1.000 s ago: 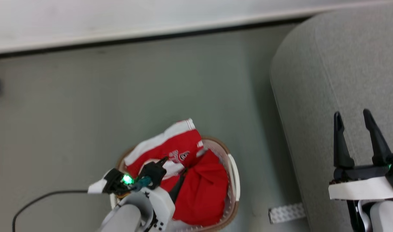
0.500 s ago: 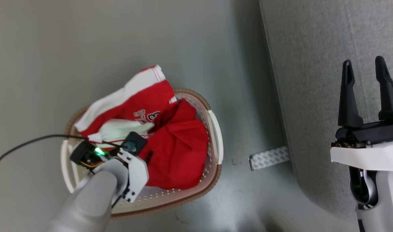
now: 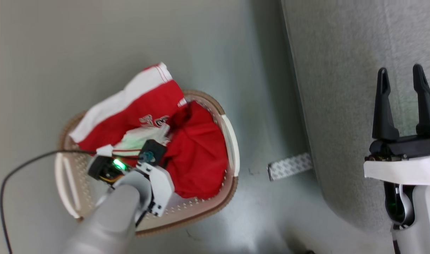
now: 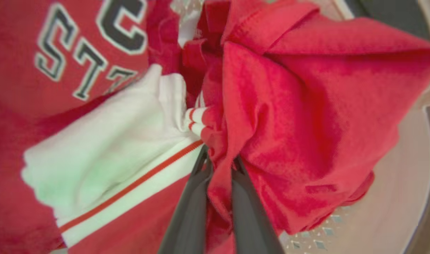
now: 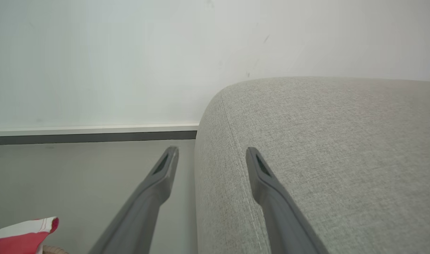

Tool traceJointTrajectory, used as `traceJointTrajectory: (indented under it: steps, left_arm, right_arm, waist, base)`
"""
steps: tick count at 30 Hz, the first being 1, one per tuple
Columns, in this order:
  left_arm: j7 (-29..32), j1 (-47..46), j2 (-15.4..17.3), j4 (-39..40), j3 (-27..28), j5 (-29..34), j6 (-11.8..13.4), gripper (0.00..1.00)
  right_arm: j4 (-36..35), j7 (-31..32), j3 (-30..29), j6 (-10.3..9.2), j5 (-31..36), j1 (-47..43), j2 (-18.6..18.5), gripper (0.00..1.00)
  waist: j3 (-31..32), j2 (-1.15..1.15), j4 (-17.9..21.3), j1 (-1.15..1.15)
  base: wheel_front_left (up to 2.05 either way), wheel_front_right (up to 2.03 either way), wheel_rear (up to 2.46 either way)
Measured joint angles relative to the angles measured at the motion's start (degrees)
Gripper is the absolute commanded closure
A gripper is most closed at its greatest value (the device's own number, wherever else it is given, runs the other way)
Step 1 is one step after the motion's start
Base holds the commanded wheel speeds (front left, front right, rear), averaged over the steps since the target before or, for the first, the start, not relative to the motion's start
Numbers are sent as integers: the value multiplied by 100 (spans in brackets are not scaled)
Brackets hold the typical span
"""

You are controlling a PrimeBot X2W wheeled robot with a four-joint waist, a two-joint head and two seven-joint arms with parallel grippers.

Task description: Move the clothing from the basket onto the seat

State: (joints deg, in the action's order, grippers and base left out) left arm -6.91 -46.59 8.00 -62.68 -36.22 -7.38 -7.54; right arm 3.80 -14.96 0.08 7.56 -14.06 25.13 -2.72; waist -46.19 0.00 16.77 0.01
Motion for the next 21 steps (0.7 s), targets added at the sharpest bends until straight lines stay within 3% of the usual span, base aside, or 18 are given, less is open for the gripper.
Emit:
traceJointTrajectory:
  steps: [9, 21]
  left_arm:
    - [-528, 686, -304, 249, -112, -678, 0, 100]
    - [-368, 1564, -453, 1355, -286, -1491, 10, 100]
  right_arm:
    - [319, 0, -220, 0, 427, -687, 4, 0]
    - [684, 0, -569, 0, 764, -1741, 5, 0]
  waist:
    - [1193, 0, -403, -1]
    - [3019, 0, -1164, -2]
  base:
    - [0, 0, 0]
    - [0, 0, 0]
